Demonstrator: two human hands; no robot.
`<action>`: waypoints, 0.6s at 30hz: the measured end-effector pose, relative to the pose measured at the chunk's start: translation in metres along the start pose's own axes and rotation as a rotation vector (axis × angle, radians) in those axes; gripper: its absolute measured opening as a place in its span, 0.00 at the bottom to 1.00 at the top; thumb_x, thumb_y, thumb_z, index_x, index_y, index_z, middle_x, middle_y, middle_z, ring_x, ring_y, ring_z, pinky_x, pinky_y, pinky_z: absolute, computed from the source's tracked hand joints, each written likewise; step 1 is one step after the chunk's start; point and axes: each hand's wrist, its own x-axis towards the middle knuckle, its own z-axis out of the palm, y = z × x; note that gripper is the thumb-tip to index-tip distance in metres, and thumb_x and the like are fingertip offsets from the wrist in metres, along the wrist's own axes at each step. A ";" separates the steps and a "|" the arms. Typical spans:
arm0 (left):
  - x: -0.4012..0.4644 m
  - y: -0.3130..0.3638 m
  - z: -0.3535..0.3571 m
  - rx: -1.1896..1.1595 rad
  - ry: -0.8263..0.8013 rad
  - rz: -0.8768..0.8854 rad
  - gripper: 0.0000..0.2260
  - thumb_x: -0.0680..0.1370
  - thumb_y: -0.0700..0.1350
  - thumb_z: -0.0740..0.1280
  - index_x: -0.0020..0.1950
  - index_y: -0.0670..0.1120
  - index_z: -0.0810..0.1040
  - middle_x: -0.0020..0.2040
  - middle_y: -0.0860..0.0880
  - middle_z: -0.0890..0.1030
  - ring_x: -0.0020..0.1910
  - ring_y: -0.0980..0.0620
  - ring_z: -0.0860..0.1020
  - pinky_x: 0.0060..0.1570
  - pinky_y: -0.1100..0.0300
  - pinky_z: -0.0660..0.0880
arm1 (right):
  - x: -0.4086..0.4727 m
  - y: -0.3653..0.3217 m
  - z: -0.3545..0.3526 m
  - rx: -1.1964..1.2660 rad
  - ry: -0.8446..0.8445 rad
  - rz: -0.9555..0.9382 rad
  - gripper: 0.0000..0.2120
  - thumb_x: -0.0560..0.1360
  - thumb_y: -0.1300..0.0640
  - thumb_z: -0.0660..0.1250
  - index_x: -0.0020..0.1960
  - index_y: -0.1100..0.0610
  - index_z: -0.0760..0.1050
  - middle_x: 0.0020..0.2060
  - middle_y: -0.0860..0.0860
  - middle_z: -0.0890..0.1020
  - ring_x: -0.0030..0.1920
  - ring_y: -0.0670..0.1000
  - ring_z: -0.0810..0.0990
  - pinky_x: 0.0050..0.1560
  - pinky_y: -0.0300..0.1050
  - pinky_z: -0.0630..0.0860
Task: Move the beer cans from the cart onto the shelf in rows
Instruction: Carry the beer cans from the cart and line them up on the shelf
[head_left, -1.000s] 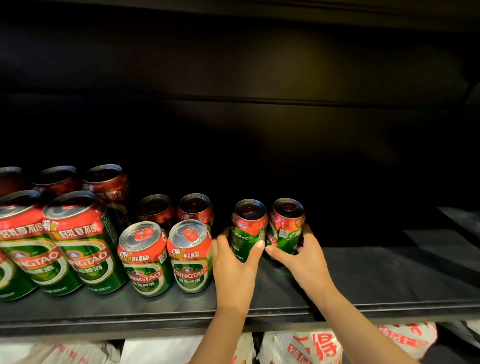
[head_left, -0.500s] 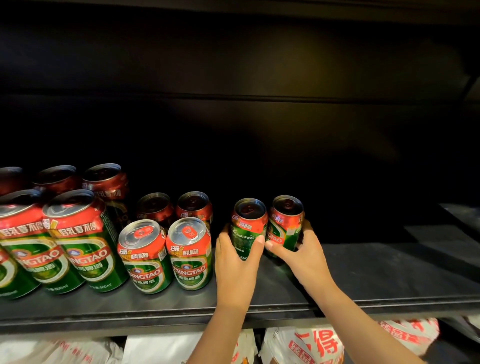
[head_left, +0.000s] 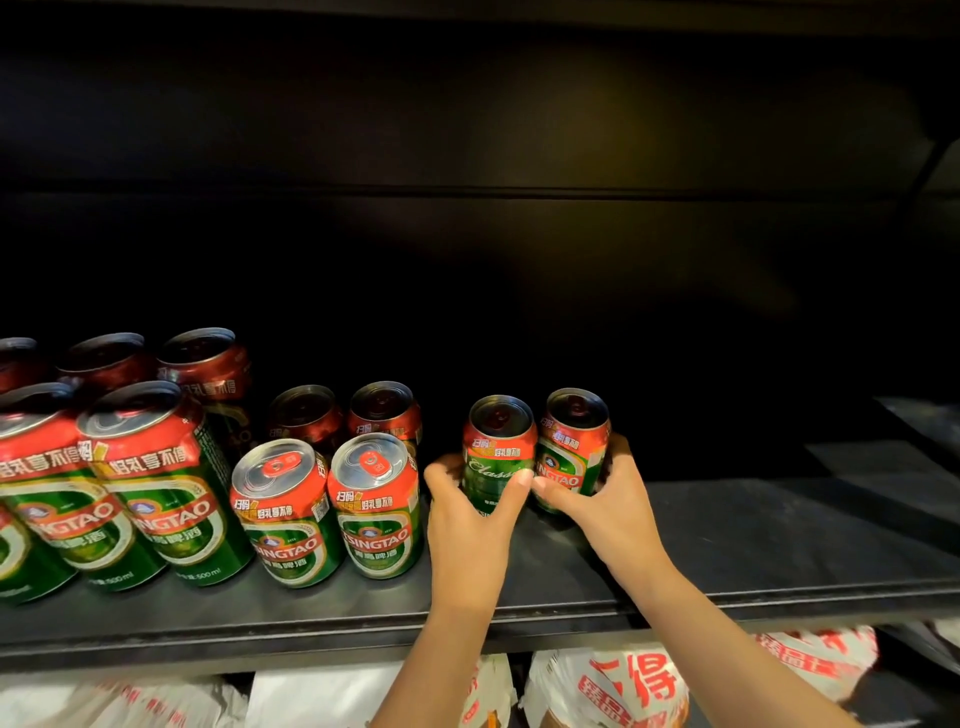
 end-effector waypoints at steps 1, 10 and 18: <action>0.000 0.000 0.000 0.005 0.003 0.000 0.26 0.68 0.57 0.72 0.58 0.49 0.64 0.52 0.55 0.76 0.51 0.61 0.76 0.45 0.72 0.72 | 0.000 0.000 0.000 -0.002 0.005 -0.003 0.30 0.64 0.53 0.79 0.60 0.50 0.69 0.52 0.43 0.80 0.51 0.41 0.80 0.47 0.34 0.77; 0.000 -0.005 0.001 0.080 -0.037 0.039 0.19 0.72 0.57 0.68 0.56 0.50 0.66 0.53 0.52 0.72 0.56 0.52 0.72 0.57 0.53 0.72 | 0.001 0.001 0.002 -0.012 -0.030 0.022 0.22 0.68 0.56 0.75 0.58 0.49 0.69 0.54 0.50 0.77 0.51 0.43 0.79 0.44 0.33 0.74; 0.000 -0.004 0.000 0.047 -0.012 0.016 0.23 0.71 0.54 0.72 0.58 0.48 0.66 0.54 0.52 0.73 0.55 0.54 0.73 0.54 0.60 0.72 | 0.001 -0.002 0.001 0.038 -0.017 0.028 0.25 0.70 0.62 0.72 0.62 0.51 0.66 0.52 0.48 0.79 0.52 0.44 0.79 0.50 0.38 0.75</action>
